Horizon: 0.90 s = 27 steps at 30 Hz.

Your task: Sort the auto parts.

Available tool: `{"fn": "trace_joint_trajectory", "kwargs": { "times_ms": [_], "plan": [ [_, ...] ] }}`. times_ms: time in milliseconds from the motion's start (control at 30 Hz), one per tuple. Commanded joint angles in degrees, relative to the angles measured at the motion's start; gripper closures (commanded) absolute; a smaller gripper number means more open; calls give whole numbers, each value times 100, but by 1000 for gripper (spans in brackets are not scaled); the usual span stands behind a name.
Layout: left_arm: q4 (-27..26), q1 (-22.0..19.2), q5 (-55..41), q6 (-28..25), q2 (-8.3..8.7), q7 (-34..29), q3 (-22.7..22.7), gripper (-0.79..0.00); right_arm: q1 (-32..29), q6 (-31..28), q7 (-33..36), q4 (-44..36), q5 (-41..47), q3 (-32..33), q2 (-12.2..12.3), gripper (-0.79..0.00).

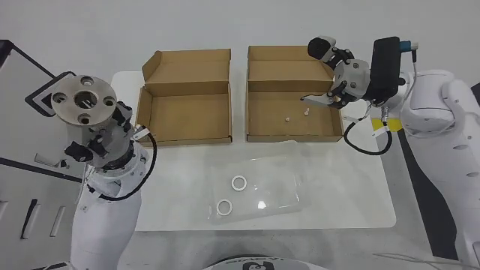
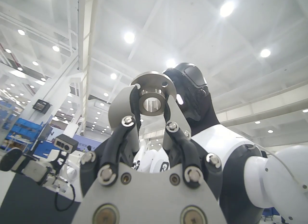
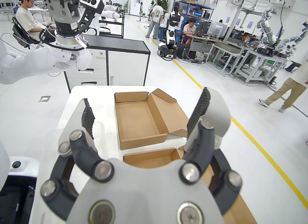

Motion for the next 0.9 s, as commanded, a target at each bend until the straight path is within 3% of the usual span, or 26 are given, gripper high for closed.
{"fn": "trace_joint_trajectory", "kwargs": {
  "times_ms": [0, 133, 367, 667, 867],
  "plan": [
    [116, -104, 495, 72, -34, 457, -74, 0, 0, 0, 0, 0, 0, 0, 0, -785],
    [322, -269, 1890, 535, -95, 1215, -353, 0, 0, 0, 0, 0, 0, 0, 0, -785],
    [275, -176, 3875, 1338, -112, 1699, -742, 0, 0, 0, 0, 0, 0, 0, 0, -785],
    [21, 100, 5621, 1836, -9, 1299, -1411, 0, 0, 0, 0, 0, 0, 0, 0, -785],
    [64, -221, 6329, 1963, 42, 1188, -1413, 0, 0, 0, 0, 0, 0, 0, 0, -785]
  ]
}}
